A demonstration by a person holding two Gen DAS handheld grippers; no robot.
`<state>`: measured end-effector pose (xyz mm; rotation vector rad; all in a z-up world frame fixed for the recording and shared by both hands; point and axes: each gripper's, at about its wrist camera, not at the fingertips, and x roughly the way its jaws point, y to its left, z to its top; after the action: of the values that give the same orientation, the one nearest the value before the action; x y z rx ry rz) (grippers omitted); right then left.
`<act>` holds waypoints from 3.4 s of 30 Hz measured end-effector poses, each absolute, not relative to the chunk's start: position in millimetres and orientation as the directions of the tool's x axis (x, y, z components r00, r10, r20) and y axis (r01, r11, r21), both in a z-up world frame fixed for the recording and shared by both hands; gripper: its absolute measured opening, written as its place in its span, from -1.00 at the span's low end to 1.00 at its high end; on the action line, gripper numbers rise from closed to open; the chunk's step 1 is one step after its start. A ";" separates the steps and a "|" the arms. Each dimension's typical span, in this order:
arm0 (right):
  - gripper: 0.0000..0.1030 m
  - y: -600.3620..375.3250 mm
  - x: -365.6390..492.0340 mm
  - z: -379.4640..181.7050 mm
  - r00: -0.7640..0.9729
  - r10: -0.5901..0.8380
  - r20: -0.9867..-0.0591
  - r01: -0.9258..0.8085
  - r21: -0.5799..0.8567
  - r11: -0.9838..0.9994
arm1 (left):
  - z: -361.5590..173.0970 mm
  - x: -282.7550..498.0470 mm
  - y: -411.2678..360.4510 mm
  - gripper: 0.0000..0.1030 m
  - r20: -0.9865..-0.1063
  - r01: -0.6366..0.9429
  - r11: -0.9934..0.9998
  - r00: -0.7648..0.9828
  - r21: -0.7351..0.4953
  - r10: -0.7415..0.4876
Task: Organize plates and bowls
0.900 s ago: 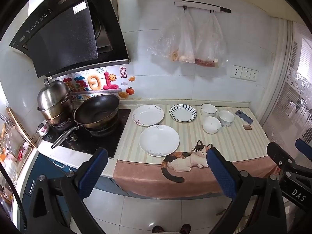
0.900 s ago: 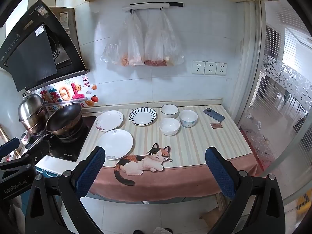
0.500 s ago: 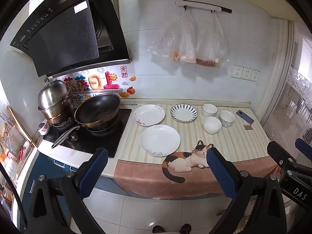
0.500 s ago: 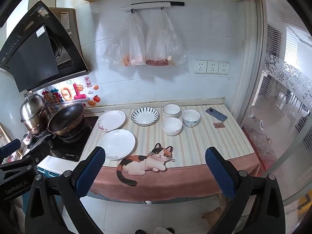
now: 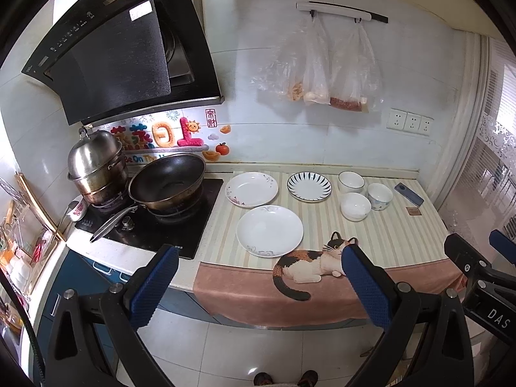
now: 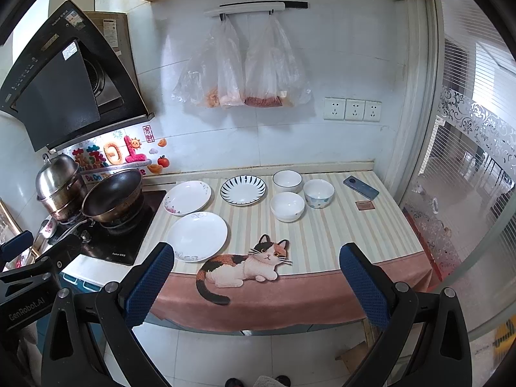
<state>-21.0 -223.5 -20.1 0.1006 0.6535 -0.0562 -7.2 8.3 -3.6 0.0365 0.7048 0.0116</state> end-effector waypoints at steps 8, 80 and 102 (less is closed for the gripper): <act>1.00 -221.0 -21.9 -20.1 0.794 -0.021 -0.608 0.084 0.075 0.994 | -1.9 -8.6 12.7 1.00 -0.645 -0.001 0.999 0.764 0.035 0.023; 1.00 -196.1 119.6 -119.0 0.663 0.089 -0.743 0.017 0.133 0.991 | -70.5 110.3 66.4 1.00 -0.667 -0.087 0.996 0.741 0.029 0.084; 0.44 -165.7 446.0 -407.3 0.110 0.430 -0.896 -0.116 0.418 0.901 | -325.3 366.4 92.0 0.57 -0.954 -0.090 0.996 0.299 -0.022 0.006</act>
<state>446.0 -165.7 -407.3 0.2694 1.4079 0.4078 366.4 92.0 -325.3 -0.0764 1.2661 0.0635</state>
